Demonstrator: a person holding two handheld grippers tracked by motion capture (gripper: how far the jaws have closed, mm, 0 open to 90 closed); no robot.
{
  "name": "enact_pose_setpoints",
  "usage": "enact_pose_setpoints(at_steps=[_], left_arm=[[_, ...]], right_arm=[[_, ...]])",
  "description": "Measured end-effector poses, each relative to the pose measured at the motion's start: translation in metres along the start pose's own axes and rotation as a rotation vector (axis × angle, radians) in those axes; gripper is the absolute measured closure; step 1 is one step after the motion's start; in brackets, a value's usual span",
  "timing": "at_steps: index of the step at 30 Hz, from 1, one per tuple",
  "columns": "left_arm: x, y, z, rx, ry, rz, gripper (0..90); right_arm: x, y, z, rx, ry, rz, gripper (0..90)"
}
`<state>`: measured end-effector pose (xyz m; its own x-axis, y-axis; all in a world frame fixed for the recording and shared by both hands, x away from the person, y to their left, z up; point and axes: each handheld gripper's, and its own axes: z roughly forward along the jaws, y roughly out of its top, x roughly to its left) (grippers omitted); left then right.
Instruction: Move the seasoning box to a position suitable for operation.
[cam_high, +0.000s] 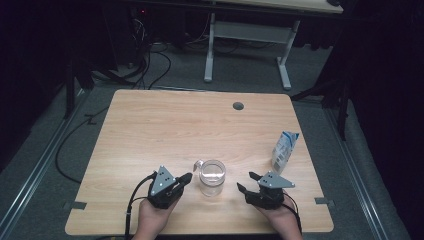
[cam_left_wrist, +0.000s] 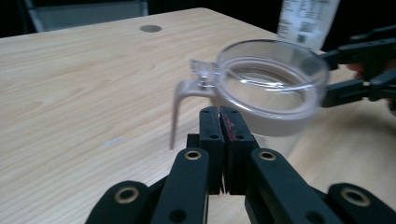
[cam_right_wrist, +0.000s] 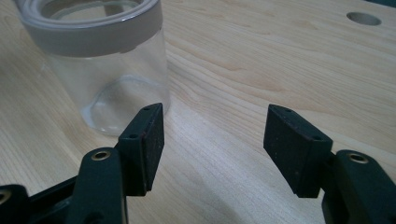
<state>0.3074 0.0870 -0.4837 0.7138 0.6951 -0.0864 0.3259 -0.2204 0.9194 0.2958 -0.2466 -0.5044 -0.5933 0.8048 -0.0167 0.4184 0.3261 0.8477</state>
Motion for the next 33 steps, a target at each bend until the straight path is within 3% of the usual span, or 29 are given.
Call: enact_pose_setpoints(at_steps=[2,8,12,15,19,20,22,27,33], left_arm=[[0.002,0.001,0.001,0.0,0.017,-0.003,88.6],[0.008,0.007,0.007,0.005,0.044,-0.037,86.0],[0.011,0.014,0.011,-0.01,0.05,-0.036,84.5],[0.014,0.02,0.014,-0.014,0.038,-0.048,82.1],[0.015,0.024,0.019,-0.007,0.041,-0.055,81.4],[0.015,0.028,0.021,-0.009,0.042,-0.053,82.3],[0.014,0.032,0.023,-0.02,0.043,-0.051,82.8],[0.01,0.04,0.027,-0.021,0.043,-0.016,84.3],[0.009,0.042,0.037,-0.01,0.039,-0.02,84.0]], right_arm=[[0.0,0.004,0.002,0.009,0.012,0.025,34.5],[0.002,0.015,0.009,0.013,-0.003,0.025,30.0],[-0.003,0.025,0.017,0.038,-0.043,-0.001,47.7],[-0.003,0.03,0.023,0.039,-0.068,-0.012,52.4],[0.002,0.028,0.027,0.015,-0.079,-0.014,55.3],[0.007,0.025,0.03,0.043,-0.059,-0.019,54.7],[0.009,0.021,0.03,0.047,-0.052,-0.034,54.7],[0.009,0.014,0.028,0.056,-0.035,-0.026,55.3],[0.005,0.01,0.023,0.024,-0.02,-0.031,59.6]])
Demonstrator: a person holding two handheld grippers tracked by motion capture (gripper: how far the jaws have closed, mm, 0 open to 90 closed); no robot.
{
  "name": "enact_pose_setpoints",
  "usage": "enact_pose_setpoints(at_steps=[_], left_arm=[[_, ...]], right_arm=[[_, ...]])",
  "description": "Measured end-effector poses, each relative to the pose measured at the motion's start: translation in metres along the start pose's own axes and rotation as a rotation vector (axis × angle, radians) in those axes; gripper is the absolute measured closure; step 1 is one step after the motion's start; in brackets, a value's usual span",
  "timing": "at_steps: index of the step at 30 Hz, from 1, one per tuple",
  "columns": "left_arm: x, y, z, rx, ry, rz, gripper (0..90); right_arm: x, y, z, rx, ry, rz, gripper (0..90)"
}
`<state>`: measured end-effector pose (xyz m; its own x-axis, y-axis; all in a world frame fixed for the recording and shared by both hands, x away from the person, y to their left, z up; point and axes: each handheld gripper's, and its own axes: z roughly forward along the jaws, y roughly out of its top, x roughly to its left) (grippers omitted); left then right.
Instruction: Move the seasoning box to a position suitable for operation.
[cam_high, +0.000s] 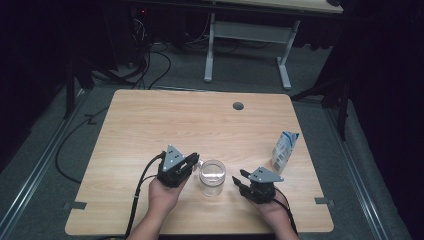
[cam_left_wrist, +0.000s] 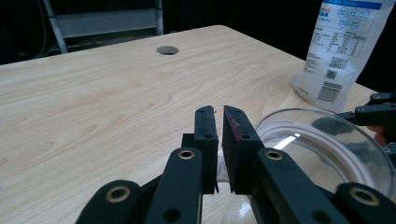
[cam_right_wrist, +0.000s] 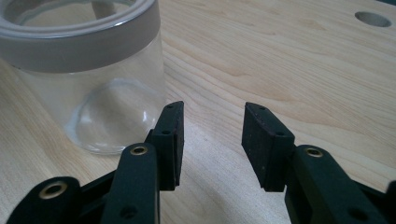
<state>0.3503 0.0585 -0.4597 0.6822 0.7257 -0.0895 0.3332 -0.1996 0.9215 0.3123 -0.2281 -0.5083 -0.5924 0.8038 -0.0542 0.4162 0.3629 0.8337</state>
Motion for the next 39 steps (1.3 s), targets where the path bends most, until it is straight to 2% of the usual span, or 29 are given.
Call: enact_pose_setpoints(at_steps=[4,10,15,19,30,39], left_arm=[[-0.001,0.001,0.002,0.005,-0.002,0.004,84.1],[-0.004,0.0,0.006,0.026,0.003,0.013,85.4],[-0.005,0.0,0.006,0.023,0.004,0.026,89.4],[-0.007,-0.001,0.006,0.013,0.012,0.031,90.0],[-0.008,-0.003,0.005,0.005,0.017,0.041,90.0],[-0.008,-0.004,0.005,-0.001,0.022,0.037,90.0]], right_arm=[[-0.001,0.001,-0.001,0.004,0.01,-0.012,60.3],[0.002,0.002,-0.004,0.001,-0.004,-0.036,60.1],[0.002,0.004,-0.007,-0.017,0.0,-0.025,60.4],[0.003,0.007,-0.009,-0.021,0.026,0.022,61.7],[0.011,0.013,-0.014,-0.038,0.06,0.002,78.0],[0.015,0.016,-0.017,-0.052,0.08,-0.011,83.8]])
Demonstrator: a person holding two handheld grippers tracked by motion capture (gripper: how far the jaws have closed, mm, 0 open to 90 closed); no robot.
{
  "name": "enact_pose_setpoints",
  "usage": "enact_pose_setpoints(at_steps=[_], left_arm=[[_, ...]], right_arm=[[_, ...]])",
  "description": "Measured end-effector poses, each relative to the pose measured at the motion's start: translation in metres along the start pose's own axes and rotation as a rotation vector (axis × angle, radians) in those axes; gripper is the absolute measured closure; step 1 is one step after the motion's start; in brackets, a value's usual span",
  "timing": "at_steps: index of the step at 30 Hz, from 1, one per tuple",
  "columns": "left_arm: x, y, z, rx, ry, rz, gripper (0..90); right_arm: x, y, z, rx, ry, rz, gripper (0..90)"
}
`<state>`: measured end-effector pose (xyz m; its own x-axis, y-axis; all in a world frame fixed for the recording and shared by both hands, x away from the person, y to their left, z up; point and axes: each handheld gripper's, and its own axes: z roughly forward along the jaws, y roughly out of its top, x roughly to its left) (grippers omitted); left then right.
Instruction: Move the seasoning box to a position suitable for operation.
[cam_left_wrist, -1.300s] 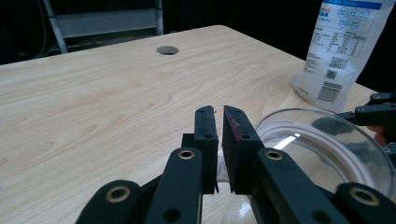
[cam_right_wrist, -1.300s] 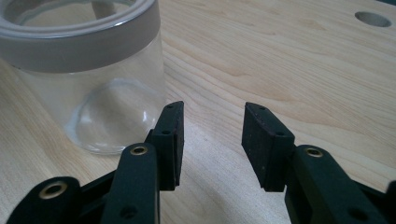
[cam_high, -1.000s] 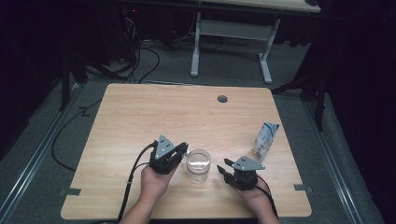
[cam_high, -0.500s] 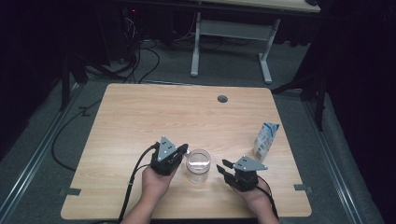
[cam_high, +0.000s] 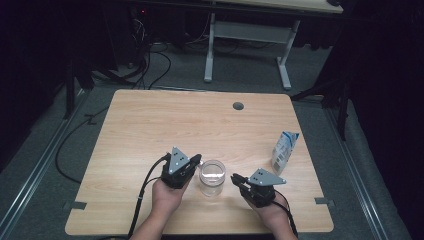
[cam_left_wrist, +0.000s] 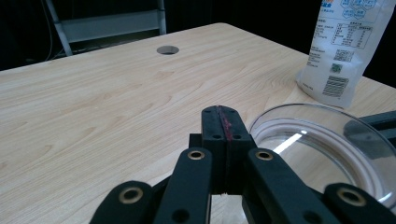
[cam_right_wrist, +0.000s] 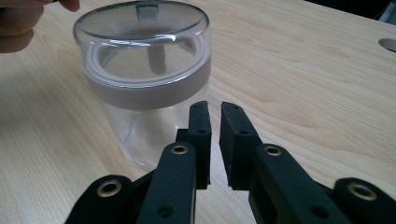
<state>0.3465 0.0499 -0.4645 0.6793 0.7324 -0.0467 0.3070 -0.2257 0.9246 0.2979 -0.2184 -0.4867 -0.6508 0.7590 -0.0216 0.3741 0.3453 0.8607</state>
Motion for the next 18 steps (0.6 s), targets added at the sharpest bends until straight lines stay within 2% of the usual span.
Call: enact_pose_setpoints(at_steps=[9,18], left_arm=[[-0.0007,-0.0002,0.0001,-0.001,0.005,0.005,90.0],[-0.0008,-0.0004,0.0004,-0.003,0.007,0.006,90.0]], right_arm=[[0.0039,0.0027,-0.0027,-0.015,0.0,-0.015,90.0],[0.0073,0.0055,-0.005,-0.031,0.008,-0.024,90.0]])
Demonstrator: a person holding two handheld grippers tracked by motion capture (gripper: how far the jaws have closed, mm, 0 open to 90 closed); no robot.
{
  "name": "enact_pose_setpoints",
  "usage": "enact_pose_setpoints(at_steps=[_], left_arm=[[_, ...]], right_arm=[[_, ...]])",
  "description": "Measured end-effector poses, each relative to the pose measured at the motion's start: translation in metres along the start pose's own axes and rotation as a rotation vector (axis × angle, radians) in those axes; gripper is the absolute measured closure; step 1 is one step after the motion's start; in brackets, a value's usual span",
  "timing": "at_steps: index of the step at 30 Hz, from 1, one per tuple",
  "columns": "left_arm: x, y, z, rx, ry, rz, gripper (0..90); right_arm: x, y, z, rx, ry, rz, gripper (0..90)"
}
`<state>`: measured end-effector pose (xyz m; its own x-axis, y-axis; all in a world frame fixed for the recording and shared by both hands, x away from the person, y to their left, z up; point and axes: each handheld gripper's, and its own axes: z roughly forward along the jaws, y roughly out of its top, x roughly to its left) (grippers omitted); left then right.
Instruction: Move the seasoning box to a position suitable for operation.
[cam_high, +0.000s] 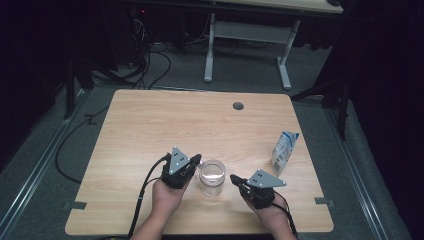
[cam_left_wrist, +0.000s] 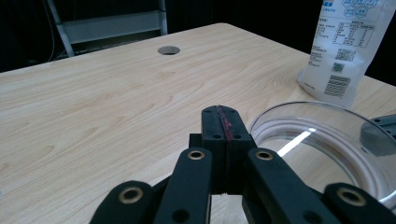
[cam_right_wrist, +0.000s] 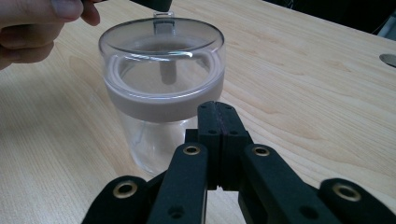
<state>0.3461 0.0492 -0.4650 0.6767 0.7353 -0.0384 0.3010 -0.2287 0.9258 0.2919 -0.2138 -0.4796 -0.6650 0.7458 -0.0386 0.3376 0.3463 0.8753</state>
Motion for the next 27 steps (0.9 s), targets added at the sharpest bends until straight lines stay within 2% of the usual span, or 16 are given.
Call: enact_pose_setpoints(at_steps=[17,27], left_arm=[[0.001,0.0,0.0,0.003,0.002,-0.002,90.0],[0.002,-0.002,0.002,0.006,0.005,-0.006,90.0]], right_arm=[[0.005,0.002,-0.001,-0.009,0.011,-0.023,89.9],[0.012,0.006,-0.002,-0.041,0.025,-0.038,89.6]])
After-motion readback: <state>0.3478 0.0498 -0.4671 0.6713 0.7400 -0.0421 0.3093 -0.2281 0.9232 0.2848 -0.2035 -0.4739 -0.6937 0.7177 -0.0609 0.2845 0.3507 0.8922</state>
